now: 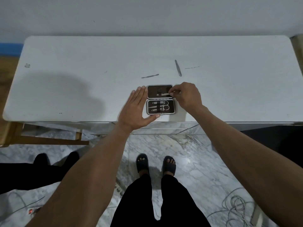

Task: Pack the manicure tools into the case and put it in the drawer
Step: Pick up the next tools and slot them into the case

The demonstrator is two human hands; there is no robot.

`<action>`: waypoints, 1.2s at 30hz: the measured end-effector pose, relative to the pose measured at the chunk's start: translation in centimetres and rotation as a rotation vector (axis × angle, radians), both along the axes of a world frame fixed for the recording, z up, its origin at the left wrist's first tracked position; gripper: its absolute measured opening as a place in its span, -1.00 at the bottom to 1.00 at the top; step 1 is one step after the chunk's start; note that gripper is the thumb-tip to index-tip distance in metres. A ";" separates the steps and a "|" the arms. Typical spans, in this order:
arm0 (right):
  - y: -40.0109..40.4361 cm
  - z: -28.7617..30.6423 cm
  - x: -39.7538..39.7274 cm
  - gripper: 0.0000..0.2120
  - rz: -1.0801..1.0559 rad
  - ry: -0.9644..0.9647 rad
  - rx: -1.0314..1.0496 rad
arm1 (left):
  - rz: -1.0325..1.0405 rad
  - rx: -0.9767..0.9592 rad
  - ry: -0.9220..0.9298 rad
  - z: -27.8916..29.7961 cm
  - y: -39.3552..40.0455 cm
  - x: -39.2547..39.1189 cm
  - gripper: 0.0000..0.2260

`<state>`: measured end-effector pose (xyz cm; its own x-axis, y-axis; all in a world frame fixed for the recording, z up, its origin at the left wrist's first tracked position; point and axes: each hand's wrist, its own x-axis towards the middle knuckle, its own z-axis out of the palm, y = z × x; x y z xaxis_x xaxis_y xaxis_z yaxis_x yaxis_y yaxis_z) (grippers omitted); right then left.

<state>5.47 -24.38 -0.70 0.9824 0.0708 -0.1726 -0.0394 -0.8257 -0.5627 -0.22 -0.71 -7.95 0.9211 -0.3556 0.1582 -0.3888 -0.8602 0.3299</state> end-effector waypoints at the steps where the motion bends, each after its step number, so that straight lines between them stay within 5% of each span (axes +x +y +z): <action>1: 0.0 0.1 0.0 -0.86 0.012 -0.009 -0.028 | 0.001 -0.001 -0.002 0.0 0.0 0.0 -0.01; 10: -0.2 0.5 -0.2 -0.81 0.112 -0.111 -0.222 | 0.001 -0.019 -0.001 0.1 0.0 -0.1 -0.01; 36: 1.8 0.3 -0.3 -0.80 0.210 -0.121 -0.204 | 0.007 -0.011 -0.015 0.1 -0.1 0.0 -0.01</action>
